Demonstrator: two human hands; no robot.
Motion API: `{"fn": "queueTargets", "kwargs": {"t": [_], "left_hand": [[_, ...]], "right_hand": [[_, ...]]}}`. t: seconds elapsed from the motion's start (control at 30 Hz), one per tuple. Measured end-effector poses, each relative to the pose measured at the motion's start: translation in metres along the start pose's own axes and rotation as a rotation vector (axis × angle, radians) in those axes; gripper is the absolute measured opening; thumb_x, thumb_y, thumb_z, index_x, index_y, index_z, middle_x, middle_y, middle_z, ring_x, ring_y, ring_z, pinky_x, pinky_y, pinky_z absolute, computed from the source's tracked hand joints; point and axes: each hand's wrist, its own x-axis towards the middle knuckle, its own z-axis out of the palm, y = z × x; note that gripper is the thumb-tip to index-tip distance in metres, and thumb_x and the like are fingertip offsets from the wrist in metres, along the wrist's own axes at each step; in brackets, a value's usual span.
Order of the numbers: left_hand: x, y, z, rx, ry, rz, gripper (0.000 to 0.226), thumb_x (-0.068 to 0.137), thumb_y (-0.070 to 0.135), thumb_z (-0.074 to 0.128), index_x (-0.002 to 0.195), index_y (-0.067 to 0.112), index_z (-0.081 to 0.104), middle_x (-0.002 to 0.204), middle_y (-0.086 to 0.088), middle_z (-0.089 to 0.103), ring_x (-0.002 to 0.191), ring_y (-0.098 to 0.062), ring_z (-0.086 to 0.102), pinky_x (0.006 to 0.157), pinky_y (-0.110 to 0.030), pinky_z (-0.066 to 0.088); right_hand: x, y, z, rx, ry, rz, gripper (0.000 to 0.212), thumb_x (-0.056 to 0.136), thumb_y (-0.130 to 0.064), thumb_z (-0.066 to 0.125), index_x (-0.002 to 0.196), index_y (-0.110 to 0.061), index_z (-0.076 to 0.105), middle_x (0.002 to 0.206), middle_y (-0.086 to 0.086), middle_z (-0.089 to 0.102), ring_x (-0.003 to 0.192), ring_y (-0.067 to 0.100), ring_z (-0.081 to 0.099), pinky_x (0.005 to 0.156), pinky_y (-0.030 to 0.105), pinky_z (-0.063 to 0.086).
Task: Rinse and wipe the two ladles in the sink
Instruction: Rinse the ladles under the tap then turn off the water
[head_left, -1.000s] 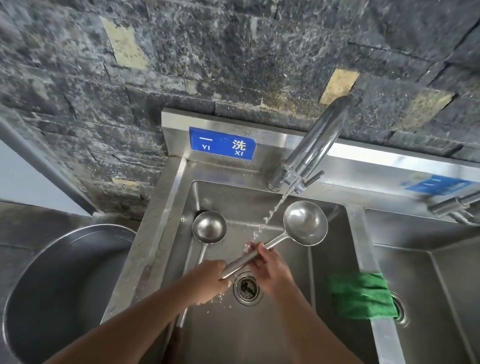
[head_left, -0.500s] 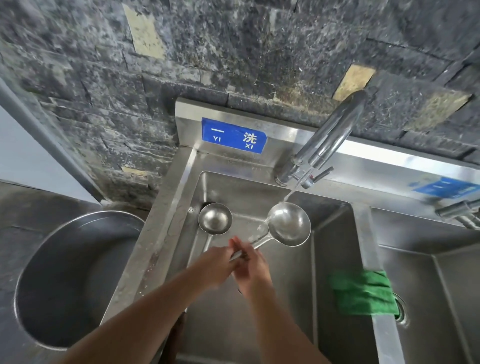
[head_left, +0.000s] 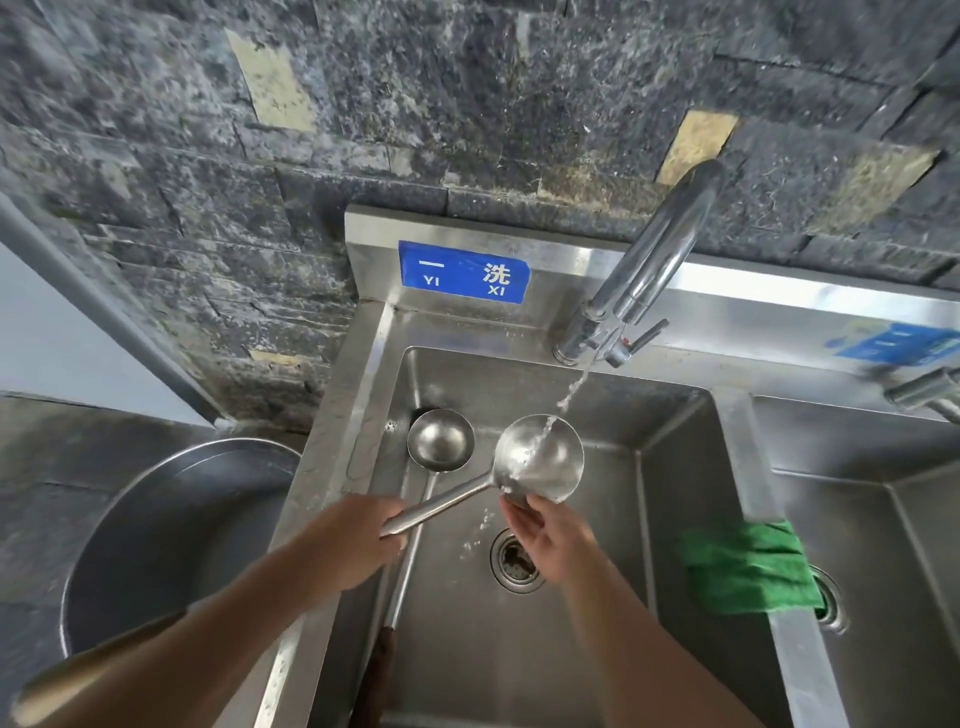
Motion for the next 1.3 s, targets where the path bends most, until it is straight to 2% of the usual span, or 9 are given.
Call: {"fn": "queueTargets", "kwargs": {"t": [0.2, 0.37, 0.53, 0.67, 0.87, 1.0, 1.13, 1.23, 1.3], "left_hand": [[0.000, -0.021, -0.022, 0.137, -0.135, 0.028, 0.023, 0.091, 0.039, 0.059, 0.074, 0.027, 0.049, 0.068, 0.006, 0.054, 0.062, -0.011, 0.054, 0.059, -0.027, 0.039], [-0.001, -0.023, -0.025, 0.061, -0.281, -0.041, 0.039, 0.093, 0.057, 0.047, 0.079, 0.022, 0.055, 0.067, 0.005, 0.054, 0.054, -0.011, 0.048, 0.057, -0.027, 0.044], [-0.005, -0.021, -0.011, -0.033, -0.290, -0.109, 0.047, 0.093, 0.060, 0.045, 0.083, 0.016, 0.057, 0.065, 0.001, 0.055, 0.050, -0.017, 0.050, 0.049, -0.028, 0.045], [-0.006, -0.026, -0.028, 0.111, -0.223, -0.066, 0.041, 0.093, 0.059, 0.049, 0.083, 0.022, 0.061, 0.068, 0.006, 0.059, 0.057, -0.008, 0.054, 0.058, -0.023, 0.043], [-0.010, -0.017, -0.032, 0.429, -0.119, 0.030, 0.038, 0.092, 0.063, 0.046, 0.091, 0.028, 0.059, 0.074, 0.008, 0.058, 0.068, -0.009, 0.059, 0.063, -0.028, 0.047], [-0.004, -0.011, -0.026, 0.528, -0.046, 0.127, 0.037, 0.092, 0.062, 0.046, 0.093, 0.027, 0.057, 0.074, 0.008, 0.052, 0.069, -0.013, 0.055, 0.066, -0.029, 0.046], [0.001, 0.009, -0.029, 0.643, 0.076, 0.167, 0.033, 0.096, 0.056, 0.045, 0.104, 0.026, 0.055, 0.082, 0.005, 0.058, 0.077, -0.019, 0.062, 0.063, -0.028, 0.039], [-0.002, 0.007, -0.023, 0.697, 0.199, 0.225, 0.025, 0.096, 0.049, 0.050, 0.109, 0.028, 0.054, 0.086, 0.002, 0.069, 0.075, -0.019, 0.069, 0.066, -0.029, 0.049], [-0.006, -0.004, -0.014, 0.663, 0.282, 0.223, 0.019, 0.094, 0.045, 0.057, 0.103, 0.029, 0.056, 0.076, 0.003, 0.068, 0.064, -0.016, 0.068, 0.063, -0.029, 0.056]], "right_hand": [[0.002, 0.000, -0.004, -0.192, 0.040, 0.036, 0.025, 0.091, 0.007, 0.059, 0.114, 0.000, 0.056, 0.088, 0.018, 0.070, 0.084, 0.029, 0.065, 0.068, 0.044, 0.052], [-0.003, 0.045, 0.014, 0.156, -0.026, 0.071, 0.009, 0.096, 0.004, 0.051, 0.102, 0.002, 0.057, 0.072, 0.015, 0.076, 0.089, 0.032, 0.066, 0.071, 0.044, 0.062], [0.004, 0.064, 0.035, 0.368, -0.066, 0.151, 0.014, 0.097, 0.003, 0.050, 0.108, 0.009, 0.057, 0.091, 0.028, 0.072, 0.082, 0.037, 0.072, 0.058, 0.047, 0.062], [0.021, 0.033, -0.001, -0.038, 0.011, 0.066, 0.019, 0.087, 0.018, 0.053, 0.103, 0.009, 0.058, 0.085, 0.026, 0.067, 0.074, 0.036, 0.067, 0.054, 0.043, 0.060], [0.022, -0.029, -0.012, -1.327, -0.027, -0.288, 0.036, 0.076, 0.009, 0.071, 0.105, -0.012, 0.063, 0.088, 0.010, 0.066, 0.071, 0.017, 0.061, 0.065, 0.033, 0.055], [0.030, -0.057, 0.021, -1.863, -0.345, -0.530, 0.020, 0.073, -0.005, 0.067, 0.087, -0.017, 0.076, 0.093, 0.009, 0.075, 0.087, 0.022, 0.068, 0.082, 0.039, 0.054], [0.017, -0.042, 0.052, -2.448, -0.476, -0.735, 0.046, 0.090, 0.003, 0.046, 0.124, -0.021, 0.066, 0.131, 0.002, 0.063, 0.124, 0.022, 0.055, 0.105, 0.035, 0.043], [0.008, -0.043, 0.049, -2.525, -0.474, -0.728, 0.037, 0.096, -0.015, 0.046, 0.125, -0.031, 0.062, 0.131, -0.002, 0.062, 0.122, 0.022, 0.056, 0.100, 0.037, 0.046], [0.006, -0.050, 0.038, -2.314, -0.517, -0.598, 0.025, 0.096, -0.037, 0.048, 0.113, -0.036, 0.067, 0.112, -0.006, 0.070, 0.104, 0.017, 0.064, 0.088, 0.034, 0.049]]}}
